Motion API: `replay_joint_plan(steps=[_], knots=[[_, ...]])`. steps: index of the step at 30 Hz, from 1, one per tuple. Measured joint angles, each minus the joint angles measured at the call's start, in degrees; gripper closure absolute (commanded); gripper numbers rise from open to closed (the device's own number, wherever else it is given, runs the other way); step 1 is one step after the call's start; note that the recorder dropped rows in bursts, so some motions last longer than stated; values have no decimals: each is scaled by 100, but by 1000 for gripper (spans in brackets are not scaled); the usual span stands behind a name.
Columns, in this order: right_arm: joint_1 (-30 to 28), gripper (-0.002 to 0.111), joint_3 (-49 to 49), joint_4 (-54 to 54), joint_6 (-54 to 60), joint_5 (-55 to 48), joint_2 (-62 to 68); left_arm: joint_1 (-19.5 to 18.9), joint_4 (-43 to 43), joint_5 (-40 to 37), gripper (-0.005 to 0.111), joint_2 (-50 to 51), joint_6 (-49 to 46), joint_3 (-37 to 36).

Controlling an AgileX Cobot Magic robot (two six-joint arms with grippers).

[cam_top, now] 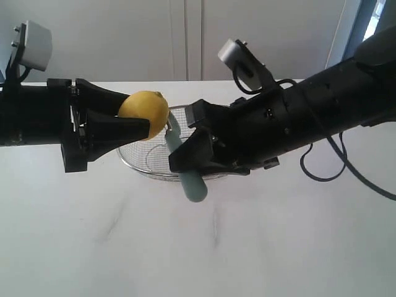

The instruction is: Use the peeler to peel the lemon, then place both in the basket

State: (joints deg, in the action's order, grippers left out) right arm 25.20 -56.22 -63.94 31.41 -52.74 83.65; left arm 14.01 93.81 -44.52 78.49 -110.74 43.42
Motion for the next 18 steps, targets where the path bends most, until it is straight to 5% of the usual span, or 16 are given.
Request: replay_joint_plan(steps=[18], knots=[[0,108,-4,898,-481,791,-1019,0,39,-44,107,0,-11,0]])
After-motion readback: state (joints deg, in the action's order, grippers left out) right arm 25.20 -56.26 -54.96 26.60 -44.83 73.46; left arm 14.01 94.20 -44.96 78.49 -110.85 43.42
